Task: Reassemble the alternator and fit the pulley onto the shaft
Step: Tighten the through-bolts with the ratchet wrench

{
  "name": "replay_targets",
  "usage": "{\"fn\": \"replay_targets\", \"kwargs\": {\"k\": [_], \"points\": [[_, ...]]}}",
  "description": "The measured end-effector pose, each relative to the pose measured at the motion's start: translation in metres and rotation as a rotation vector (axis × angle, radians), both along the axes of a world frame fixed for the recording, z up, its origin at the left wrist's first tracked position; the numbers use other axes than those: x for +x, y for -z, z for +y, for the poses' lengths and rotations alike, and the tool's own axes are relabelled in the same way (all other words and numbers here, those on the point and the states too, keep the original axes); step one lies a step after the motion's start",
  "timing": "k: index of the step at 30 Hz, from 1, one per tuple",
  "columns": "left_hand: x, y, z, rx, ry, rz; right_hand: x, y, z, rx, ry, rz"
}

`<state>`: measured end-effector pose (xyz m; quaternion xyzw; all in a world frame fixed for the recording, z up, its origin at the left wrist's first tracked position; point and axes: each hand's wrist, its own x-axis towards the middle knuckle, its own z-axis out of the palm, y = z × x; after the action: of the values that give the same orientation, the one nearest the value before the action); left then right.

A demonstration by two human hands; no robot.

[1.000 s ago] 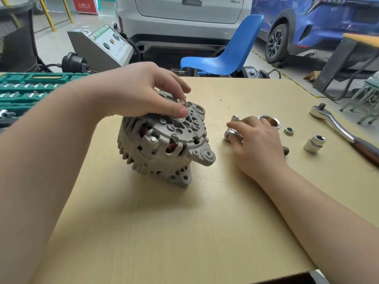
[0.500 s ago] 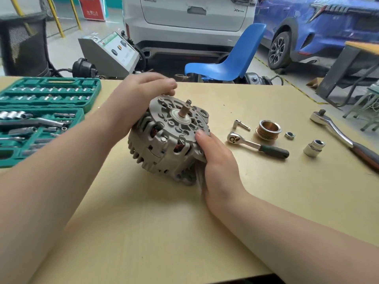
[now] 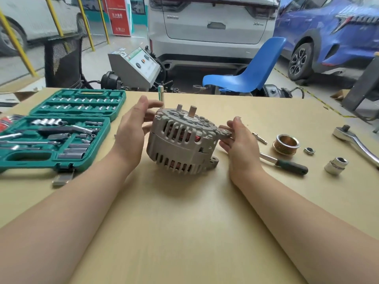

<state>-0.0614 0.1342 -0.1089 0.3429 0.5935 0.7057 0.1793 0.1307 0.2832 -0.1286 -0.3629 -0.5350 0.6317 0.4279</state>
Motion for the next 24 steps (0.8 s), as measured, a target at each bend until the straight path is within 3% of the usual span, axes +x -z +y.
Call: {"fn": "replay_targets", "kwargs": {"k": [6, 16, 24], "points": [[0.010, -0.003, 0.005, -0.046, 0.259, -0.168, 0.002, 0.006, -0.023, 0.012, -0.192, -0.082], [0.029, -0.010, -0.004, -0.007, 0.211, -0.180, 0.004, -0.012, -0.026, -0.137, -0.347, -0.124], [0.033, -0.002, -0.011, 0.056, 0.263, -0.133, 0.007, -0.008, -0.033, -0.163, -0.331, 0.002]]}}
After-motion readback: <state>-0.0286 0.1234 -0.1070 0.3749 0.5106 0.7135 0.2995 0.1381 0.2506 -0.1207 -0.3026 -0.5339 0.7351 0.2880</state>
